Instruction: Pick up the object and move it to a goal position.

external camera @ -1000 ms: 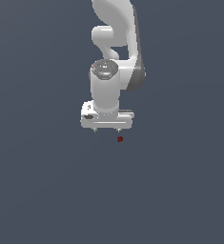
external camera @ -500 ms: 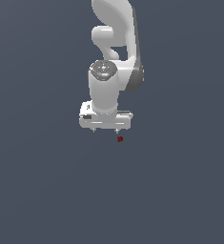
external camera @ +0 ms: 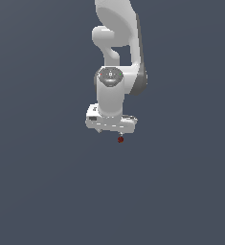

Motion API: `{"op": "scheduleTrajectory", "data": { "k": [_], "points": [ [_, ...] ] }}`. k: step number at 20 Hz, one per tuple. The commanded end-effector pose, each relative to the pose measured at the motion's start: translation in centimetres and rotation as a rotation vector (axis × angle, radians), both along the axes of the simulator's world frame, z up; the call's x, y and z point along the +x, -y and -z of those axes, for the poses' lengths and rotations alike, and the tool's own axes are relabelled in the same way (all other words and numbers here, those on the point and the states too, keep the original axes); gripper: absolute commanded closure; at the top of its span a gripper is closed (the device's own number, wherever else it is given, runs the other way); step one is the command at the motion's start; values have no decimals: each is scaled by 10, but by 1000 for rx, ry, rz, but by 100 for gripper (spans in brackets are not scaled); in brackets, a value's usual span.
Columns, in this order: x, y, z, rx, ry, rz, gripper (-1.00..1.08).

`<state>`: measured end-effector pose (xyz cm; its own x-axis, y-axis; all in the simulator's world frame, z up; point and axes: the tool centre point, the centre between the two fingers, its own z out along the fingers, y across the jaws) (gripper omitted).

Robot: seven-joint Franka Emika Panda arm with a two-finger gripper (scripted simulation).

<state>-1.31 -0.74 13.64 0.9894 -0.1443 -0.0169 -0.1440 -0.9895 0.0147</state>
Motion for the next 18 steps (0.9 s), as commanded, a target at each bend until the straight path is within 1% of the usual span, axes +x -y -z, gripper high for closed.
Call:
{"op": "scheduleTrajectory", "data": {
  "k": [1, 11, 18],
  "points": [
    [-3, -7, 9, 2, 2, 45, -92],
    [-19, -38, 47, 7, 14, 261, -92],
    [-28, -51, 63, 8, 19, 358, -92]
  ]
}}
